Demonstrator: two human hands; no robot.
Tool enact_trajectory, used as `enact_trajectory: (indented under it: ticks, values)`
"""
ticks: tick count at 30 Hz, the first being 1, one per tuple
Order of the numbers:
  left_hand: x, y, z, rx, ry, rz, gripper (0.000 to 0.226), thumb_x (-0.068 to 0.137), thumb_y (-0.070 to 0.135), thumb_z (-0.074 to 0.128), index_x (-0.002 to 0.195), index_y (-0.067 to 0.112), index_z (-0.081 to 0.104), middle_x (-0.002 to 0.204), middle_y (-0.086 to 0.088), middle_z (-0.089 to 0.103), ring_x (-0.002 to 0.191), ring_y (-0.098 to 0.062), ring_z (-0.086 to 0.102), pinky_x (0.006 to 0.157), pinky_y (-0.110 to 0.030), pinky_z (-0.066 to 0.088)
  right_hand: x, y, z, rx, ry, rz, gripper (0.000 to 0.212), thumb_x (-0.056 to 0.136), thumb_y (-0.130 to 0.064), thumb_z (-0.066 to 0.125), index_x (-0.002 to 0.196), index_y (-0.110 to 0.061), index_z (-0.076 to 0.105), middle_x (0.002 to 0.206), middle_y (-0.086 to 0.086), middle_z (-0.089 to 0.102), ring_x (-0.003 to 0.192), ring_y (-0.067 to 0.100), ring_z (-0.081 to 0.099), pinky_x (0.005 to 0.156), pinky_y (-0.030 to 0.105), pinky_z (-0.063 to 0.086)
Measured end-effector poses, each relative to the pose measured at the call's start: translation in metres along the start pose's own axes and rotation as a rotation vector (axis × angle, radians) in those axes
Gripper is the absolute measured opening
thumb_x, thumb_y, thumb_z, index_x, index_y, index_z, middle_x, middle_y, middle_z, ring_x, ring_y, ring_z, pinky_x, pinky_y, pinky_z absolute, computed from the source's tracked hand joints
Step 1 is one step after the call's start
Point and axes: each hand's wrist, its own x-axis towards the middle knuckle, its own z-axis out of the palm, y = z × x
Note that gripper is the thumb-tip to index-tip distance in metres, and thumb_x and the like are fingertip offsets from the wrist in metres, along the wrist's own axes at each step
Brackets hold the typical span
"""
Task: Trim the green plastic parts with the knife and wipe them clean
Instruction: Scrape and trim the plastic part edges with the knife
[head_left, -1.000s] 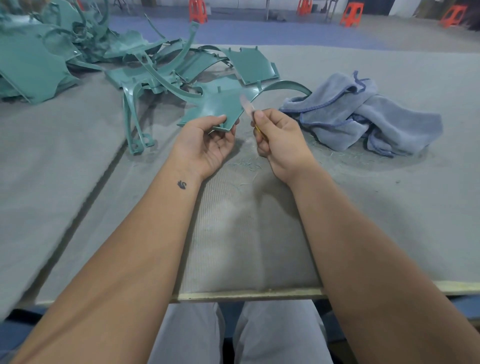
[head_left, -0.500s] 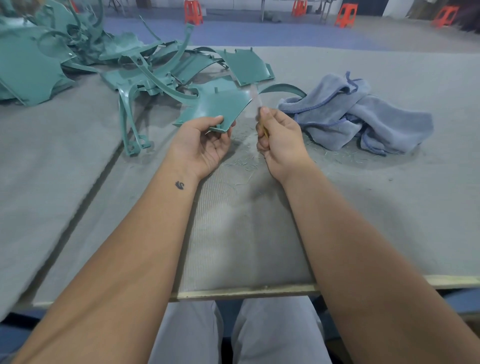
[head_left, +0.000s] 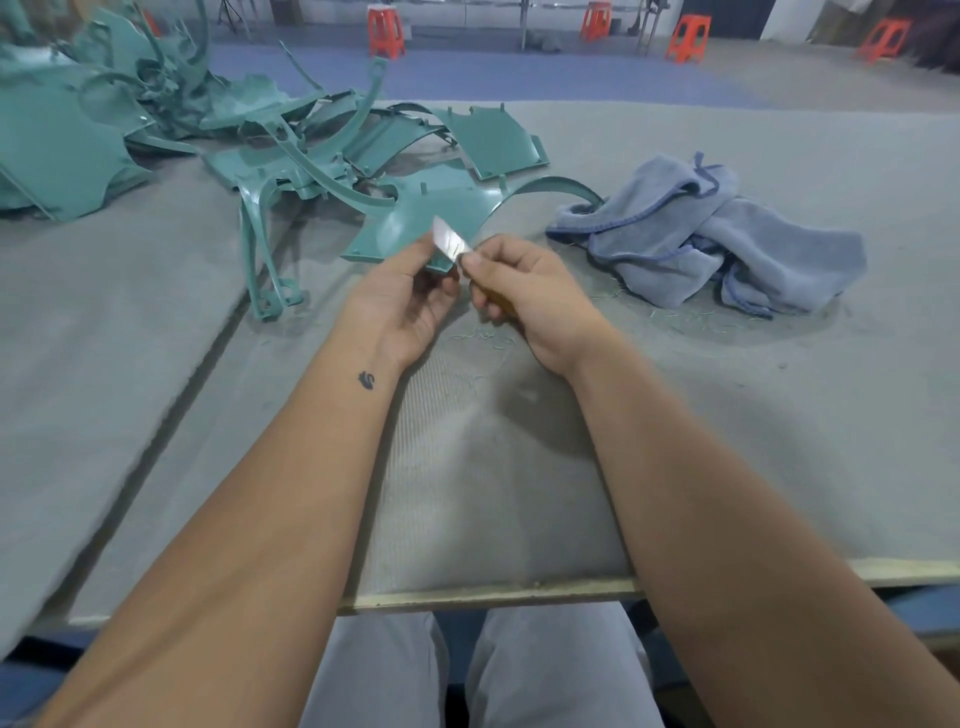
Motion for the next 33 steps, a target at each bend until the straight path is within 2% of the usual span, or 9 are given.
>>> enact_trajectory:
  ticks: [5,8,13,19,22,25,27,29,33]
  values:
    - [0.002,-0.002,0.001,0.021,0.053,0.05,0.016,0.091,-0.002,0.059,0.076,0.002,0.059,0.067,-0.009,0.056,0.058,-0.012,0.053,0.047,-0.013,0.049,0.001,-0.001,0.009,-0.123,0.019,-0.023,0.027,0.097,-0.018,0.055,0.072,-0.015,0.063,0.051,-0.001,0.048,0.047,0.009,0.036,0.047,0.02,0.028]
    - [0.004,-0.004,0.004,0.038,0.108,0.071,0.016,0.093,-0.004,0.05,0.08,0.002,0.057,0.064,-0.009,0.053,0.045,-0.01,0.05,0.039,-0.014,0.043,0.006,-0.003,0.012,-0.147,0.03,0.034,0.031,0.098,-0.021,0.055,0.068,-0.014,0.06,0.058,0.009,0.046,0.05,0.013,0.032,0.049,0.026,0.024]
    - [0.007,-0.003,0.001,-0.02,0.062,0.007,0.021,0.095,0.0,0.038,0.082,0.005,0.053,0.064,-0.006,0.048,0.039,-0.005,0.043,0.033,-0.014,0.033,0.012,-0.003,0.012,-0.094,0.002,0.087,0.041,0.095,-0.021,0.058,0.055,-0.02,0.064,0.046,-0.002,0.044,0.047,0.012,0.031,0.047,0.024,0.022]
    - [0.004,0.0,-0.001,-0.05,0.085,-0.053,0.012,0.096,0.003,0.047,0.086,0.004,0.054,0.053,-0.005,0.062,0.037,-0.003,0.047,0.034,-0.013,0.029,0.014,-0.004,0.003,0.046,0.29,0.064,0.038,0.095,-0.022,0.059,0.058,-0.02,0.053,0.047,-0.006,0.043,0.045,0.008,0.031,0.044,0.019,0.024]
    - [0.002,0.0,-0.002,-0.079,0.085,-0.043,0.01,0.096,0.003,0.046,0.091,0.003,0.055,0.055,-0.006,0.063,0.038,-0.003,0.048,0.034,-0.013,0.03,0.012,-0.006,0.003,0.053,0.291,0.083,0.036,0.095,-0.024,0.059,0.06,-0.018,0.054,0.048,-0.005,0.042,0.045,0.009,0.031,0.045,0.02,0.024]
    - [0.004,-0.002,-0.002,-0.094,0.07,-0.008,0.014,0.097,0.004,0.047,0.085,0.002,0.054,0.06,-0.007,0.058,0.039,-0.006,0.048,0.037,-0.014,0.037,0.006,-0.006,0.009,-0.046,0.122,0.093,0.038,0.095,-0.025,0.059,0.058,-0.016,0.057,0.044,-0.002,0.042,0.041,0.011,0.03,0.043,0.023,0.023]
    - [0.007,-0.004,-0.001,-0.074,0.097,0.022,0.016,0.096,0.006,0.053,0.08,0.003,0.056,0.061,-0.006,0.059,0.044,-0.01,0.054,0.047,-0.018,0.046,0.002,-0.005,0.015,-0.125,0.045,0.068,0.038,0.096,-0.024,0.057,0.063,-0.005,0.057,0.042,0.0,0.041,0.038,0.01,0.03,0.04,0.021,0.025]
    - [0.008,-0.005,0.001,-0.073,0.128,0.03,0.015,0.094,0.006,0.058,0.079,0.003,0.06,0.059,-0.005,0.064,0.049,-0.011,0.061,0.057,-0.022,0.053,0.0,-0.005,0.017,-0.154,0.058,0.04,0.038,0.097,-0.022,0.056,0.065,-0.001,0.054,0.041,-0.001,0.04,0.037,0.009,0.03,0.04,0.018,0.026]
    - [0.01,-0.004,0.003,-0.065,0.157,0.053,0.015,0.093,0.005,0.06,0.078,0.005,0.061,0.054,-0.003,0.066,0.048,-0.009,0.064,0.05,-0.018,0.053,-0.001,-0.005,0.016,-0.191,0.14,0.002,0.043,0.096,-0.019,0.058,0.055,-0.011,0.05,0.042,-0.004,0.04,0.041,0.008,0.031,0.044,0.018,0.027]
